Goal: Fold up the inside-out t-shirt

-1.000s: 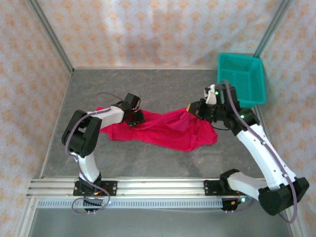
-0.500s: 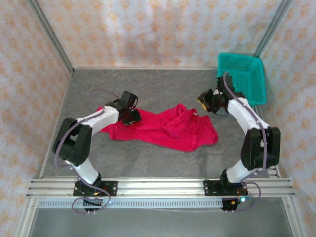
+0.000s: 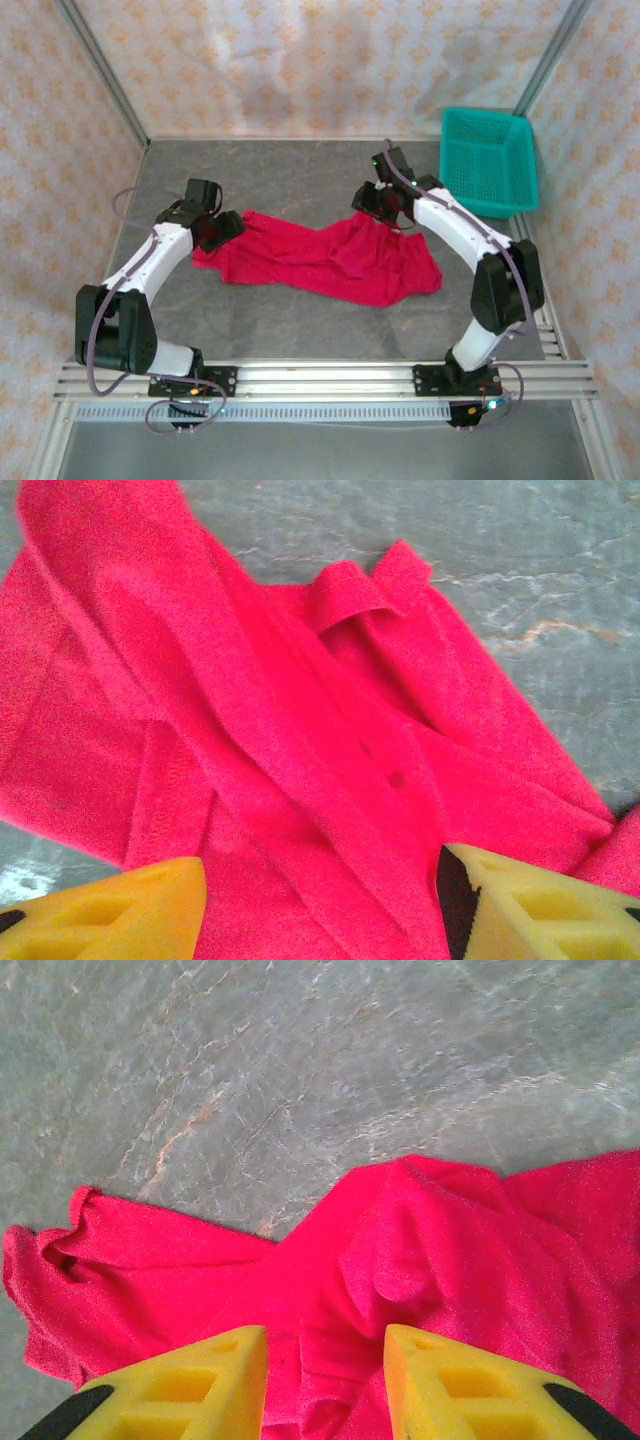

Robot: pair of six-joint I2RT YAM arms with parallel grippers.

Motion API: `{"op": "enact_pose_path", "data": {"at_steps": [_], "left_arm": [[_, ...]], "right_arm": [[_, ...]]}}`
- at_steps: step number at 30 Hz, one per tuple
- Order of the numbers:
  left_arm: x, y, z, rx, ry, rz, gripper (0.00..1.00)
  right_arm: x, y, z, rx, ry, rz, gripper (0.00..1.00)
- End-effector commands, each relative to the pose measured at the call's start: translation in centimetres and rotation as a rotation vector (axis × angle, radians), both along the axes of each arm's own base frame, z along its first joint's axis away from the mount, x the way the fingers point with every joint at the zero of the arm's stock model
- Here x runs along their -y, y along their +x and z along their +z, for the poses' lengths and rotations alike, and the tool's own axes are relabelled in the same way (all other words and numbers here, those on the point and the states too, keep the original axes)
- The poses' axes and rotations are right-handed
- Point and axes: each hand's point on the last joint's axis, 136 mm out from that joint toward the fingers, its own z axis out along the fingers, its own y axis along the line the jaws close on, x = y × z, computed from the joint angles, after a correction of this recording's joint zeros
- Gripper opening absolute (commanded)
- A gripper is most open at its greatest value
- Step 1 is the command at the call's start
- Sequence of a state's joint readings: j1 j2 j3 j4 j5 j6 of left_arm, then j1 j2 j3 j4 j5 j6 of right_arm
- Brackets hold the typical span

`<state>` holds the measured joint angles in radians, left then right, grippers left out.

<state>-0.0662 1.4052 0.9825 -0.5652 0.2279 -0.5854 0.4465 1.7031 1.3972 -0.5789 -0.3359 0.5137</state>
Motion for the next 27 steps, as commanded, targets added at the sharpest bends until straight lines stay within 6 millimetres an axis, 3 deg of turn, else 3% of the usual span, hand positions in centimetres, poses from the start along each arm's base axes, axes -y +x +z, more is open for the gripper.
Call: {"op": "enact_pose_path", "data": {"at_steps": [1,5,11,18,22,27], "left_arm": [[-1.2,-1.1,-1.3,-0.069,0.031,0.025,0.64],[-2.0,-1.0,-2.7,-0.107,0.041,0.047,0.64],[-2.4,-0.2,-4.3,-0.141,0.068,0.044,0.62],[-4.6,0.2,-6.0,-0.215,0.150,0.074,0.56],[-6.1,0.3,-6.3,-0.212,0.124,0.123,0.48],[-7.1,1.3,-6.1,-0.157,0.008,0.178,0.48]], "right_arm": [[-0.3,0.1,-2.3,-0.050,-0.115,0.040,0.41],[0.1,0.4,-5.5,-0.144,-0.211,0.051,0.47],[0.5,1.5,-8.0,-0.157,-0.274,0.038,0.47],[0.3,2.9,-9.3,-0.164,-0.313,0.030,0.33],[0.5,3.1,-9.2,-0.158,-0.324,0.032,0.03],[1.2,2.8,-8.5,-0.153,-0.332,0.026,0.00]]}}
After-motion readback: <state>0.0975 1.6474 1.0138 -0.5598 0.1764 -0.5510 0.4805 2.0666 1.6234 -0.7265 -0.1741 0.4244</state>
